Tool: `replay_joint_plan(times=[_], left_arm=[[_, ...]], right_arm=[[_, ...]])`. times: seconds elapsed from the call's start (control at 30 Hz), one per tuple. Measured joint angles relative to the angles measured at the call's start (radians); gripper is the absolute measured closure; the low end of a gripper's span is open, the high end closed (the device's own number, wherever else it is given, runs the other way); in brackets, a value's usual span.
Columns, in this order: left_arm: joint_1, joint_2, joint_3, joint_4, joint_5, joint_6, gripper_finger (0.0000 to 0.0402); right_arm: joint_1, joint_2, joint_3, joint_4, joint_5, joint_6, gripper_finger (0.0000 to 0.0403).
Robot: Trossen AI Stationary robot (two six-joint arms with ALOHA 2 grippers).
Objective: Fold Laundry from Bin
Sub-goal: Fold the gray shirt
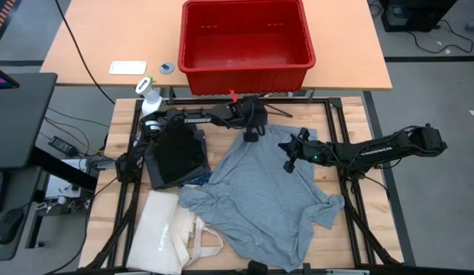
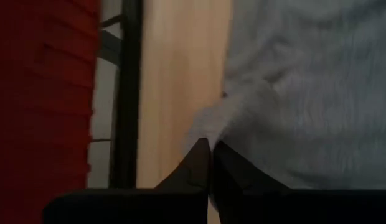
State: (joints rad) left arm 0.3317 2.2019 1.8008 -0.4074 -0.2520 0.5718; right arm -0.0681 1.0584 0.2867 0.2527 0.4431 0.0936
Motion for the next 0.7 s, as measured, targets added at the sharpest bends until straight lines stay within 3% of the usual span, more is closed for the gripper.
replay_joint_plan(times=[0.23,0.33,0.6,0.7], left_arm=[[0.052,-0.114,0.000,-0.007,0.015,-0.268,0.0393],[0.078,-0.165,0.000,-0.047,0.004,-0.308,0.0396],[0.145,-0.222,0.001,-0.320,-0.288,-0.331,0.0398],[0.182,-0.211,-0.010,-0.416,-0.311,-0.381,0.0398]], right_arm=[[0.000,0.000,0.000,-0.006,0.000,-0.008,0.0389],[0.000,0.000,0.000,-0.007,0.000,-0.008,0.0389],[0.000,0.000,0.000,-0.007,0.009,0.015,0.0389],[0.000,0.000,0.000,-0.007,0.009,0.015,0.0389]])
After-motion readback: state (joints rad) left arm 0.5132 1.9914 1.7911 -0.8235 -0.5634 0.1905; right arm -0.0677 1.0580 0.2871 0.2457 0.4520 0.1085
